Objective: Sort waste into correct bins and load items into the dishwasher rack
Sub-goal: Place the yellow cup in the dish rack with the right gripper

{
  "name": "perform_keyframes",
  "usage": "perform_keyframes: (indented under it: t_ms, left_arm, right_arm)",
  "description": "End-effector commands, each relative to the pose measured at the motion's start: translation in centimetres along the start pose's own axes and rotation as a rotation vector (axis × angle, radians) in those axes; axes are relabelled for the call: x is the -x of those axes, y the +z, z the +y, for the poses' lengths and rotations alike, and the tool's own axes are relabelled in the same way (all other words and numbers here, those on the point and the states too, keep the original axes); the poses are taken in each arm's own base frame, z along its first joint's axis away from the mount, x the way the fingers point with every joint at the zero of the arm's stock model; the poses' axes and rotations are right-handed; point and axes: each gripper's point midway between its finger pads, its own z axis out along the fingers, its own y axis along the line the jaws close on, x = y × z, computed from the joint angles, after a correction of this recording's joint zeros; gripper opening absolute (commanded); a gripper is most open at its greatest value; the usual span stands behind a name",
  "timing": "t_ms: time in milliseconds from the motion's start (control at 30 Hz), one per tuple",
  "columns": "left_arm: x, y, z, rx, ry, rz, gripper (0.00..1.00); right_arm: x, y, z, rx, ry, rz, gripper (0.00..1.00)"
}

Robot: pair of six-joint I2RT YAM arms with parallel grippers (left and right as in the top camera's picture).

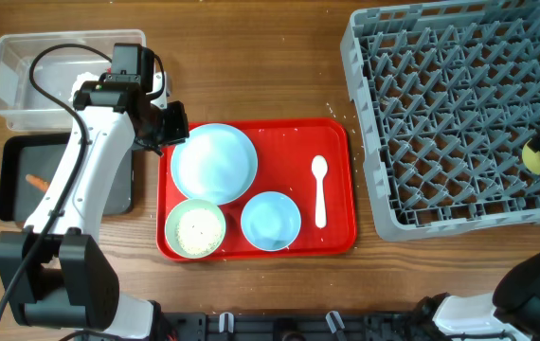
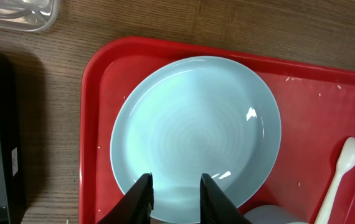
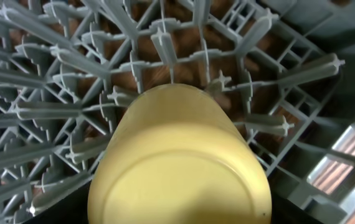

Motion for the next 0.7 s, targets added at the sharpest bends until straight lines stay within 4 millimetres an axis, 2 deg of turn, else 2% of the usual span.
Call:
perform_keyframes:
  t_ms: [0, 100, 167, 267, 367, 467, 500, 600, 633, 667]
  left_arm:
    - [0.2, -0.7, 0.1, 0.000, 0.011, -0.022, 0.25]
    - [0.2, -0.7, 0.1, 0.000, 0.011, -0.023, 0.27]
    - [0.2, -0.7, 0.1, 0.000, 0.011, -0.023, 0.27]
    - [0.2, -0.7, 0.1, 0.000, 0.011, -0.022, 0.29]
    - [0.2, -0.7, 0.1, 0.001, 0.011, -0.021, 0.31]
    - [0.2, -0.7, 0.1, 0.001, 0.011, -0.019, 0.36]
    - [0.1, -0.7, 0.1, 0.002, 0.010, -0.018, 0.41]
    - [0.1, -0.7, 0.1, 0.002, 0.010, -0.015, 0.45]
    - [0.1, -0.7, 0.1, 0.003, 0.009, -0.014, 0.46]
    - [0.1, -0.7, 0.1, 0.003, 0.009, -0.014, 0.48]
  right_arm:
    - [0.9, -0.2, 0.9, 0.049, 0.022, -0.022, 0.81]
    - [0.6, -0.2, 1.6, 0.091, 0.020, -0.006, 0.90]
    - [0.3, -0.2, 1.6, 0.092, 0.021, 0.006, 0.91]
    - [0.1, -1.2, 3.3, 0.196, 0.014, 0.011, 0.91]
    - [0.1, -4.6, 7.3, 0.412, -0.066, -0.024, 0.88]
    - [-1.0, -8.1, 10.7, 0.529, -0.160, -0.051, 0.88]
    - [-2.2, -10.4, 12.9, 0.566, -0.236, -0.067, 0.88]
    - [-5.3, -13.9, 17.4, 0.647, -0.383, -0.072, 0.88]
    - [-7.0, -15.1, 19.3, 0.687, -0.446, -0.061, 0.88]
    - [-9.9, -16.4, 22.0, 0.733, -0.541, -0.027, 0.88]
